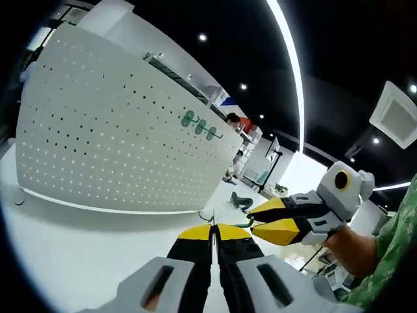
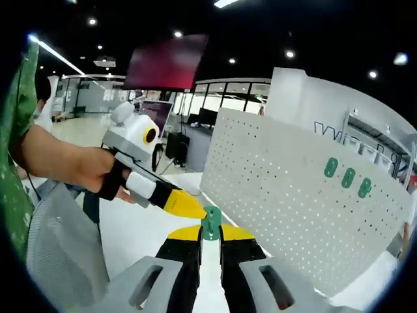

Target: Insert the hook assembly into the mounting plate slot until the hook locks in place.

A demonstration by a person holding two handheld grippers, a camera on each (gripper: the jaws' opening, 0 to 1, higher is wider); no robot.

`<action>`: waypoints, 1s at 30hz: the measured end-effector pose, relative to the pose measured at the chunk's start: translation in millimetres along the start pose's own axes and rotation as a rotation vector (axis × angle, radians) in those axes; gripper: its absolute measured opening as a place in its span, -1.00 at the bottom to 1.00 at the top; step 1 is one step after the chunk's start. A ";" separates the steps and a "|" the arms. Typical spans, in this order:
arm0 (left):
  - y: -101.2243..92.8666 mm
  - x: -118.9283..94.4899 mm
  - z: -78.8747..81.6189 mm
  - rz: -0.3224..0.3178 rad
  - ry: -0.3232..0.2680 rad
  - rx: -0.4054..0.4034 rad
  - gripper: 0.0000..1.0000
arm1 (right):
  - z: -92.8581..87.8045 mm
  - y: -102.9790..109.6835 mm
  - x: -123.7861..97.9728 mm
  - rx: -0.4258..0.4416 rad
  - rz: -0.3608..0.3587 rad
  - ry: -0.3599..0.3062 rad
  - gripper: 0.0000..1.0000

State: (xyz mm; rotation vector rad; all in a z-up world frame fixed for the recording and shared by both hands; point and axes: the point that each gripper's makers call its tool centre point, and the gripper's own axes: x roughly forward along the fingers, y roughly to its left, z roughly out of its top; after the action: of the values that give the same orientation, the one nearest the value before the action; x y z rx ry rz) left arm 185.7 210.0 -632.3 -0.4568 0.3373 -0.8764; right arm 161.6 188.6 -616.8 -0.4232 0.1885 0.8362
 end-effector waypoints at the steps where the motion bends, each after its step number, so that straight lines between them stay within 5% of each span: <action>1: 0.3 0.4 0.1 0.002 -0.001 -0.001 -0.97 | -0.2 -0.4 1.1 -0.003 -0.001 0.000 -0.83; 20: -16.8 6.9 -0.5 -0.037 -0.005 -0.043 -0.97 | -9.2 -7.8 8.5 -0.063 -0.050 0.045 -0.95; 30: -21.1 3.7 -1.6 -0.027 0.002 0.019 -0.97 | -10.4 -4.8 8.3 -0.033 -0.025 0.044 -0.97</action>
State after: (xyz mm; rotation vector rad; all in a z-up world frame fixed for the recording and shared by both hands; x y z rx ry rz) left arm 173.3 194.9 -623.2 -0.4434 0.3253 -0.9060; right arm 170.7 186.8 -627.4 -0.4744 0.2098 0.8067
